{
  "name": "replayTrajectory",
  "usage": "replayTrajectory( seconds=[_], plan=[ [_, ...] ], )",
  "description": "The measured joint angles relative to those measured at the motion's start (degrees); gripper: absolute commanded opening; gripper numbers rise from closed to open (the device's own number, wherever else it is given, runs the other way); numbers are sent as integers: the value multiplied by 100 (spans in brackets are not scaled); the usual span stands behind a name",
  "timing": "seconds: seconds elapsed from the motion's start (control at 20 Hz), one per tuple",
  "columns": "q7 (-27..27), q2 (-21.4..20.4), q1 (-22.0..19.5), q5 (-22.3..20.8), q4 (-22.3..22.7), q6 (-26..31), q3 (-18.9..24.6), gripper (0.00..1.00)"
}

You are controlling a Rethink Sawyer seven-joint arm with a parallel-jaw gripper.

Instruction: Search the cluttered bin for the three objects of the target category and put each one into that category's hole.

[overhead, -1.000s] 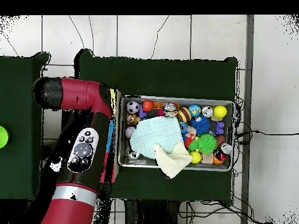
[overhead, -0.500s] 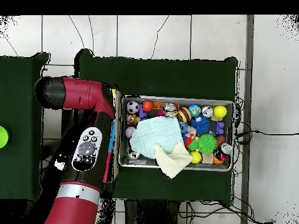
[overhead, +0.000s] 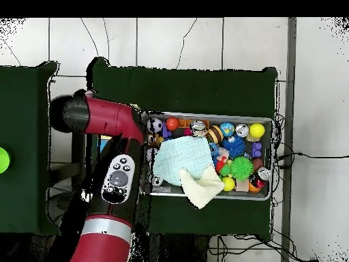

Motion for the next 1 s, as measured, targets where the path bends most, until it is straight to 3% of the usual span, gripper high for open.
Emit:
replayTrajectory(
  seconds=[0.25, 0.5, 0.7, 1.0],
  plan=[
    [0, -423, -685, -190, 845, -1015, 710, 0],
    [0, -608, -1197, -518, 1320, -1523, 1077, 0],
    [0, -709, -1448, -826, 1470, -1712, 1320, 0],
    [0, -781, -1455, -1083, 1481, -1741, 1402, 0]
  ],
)
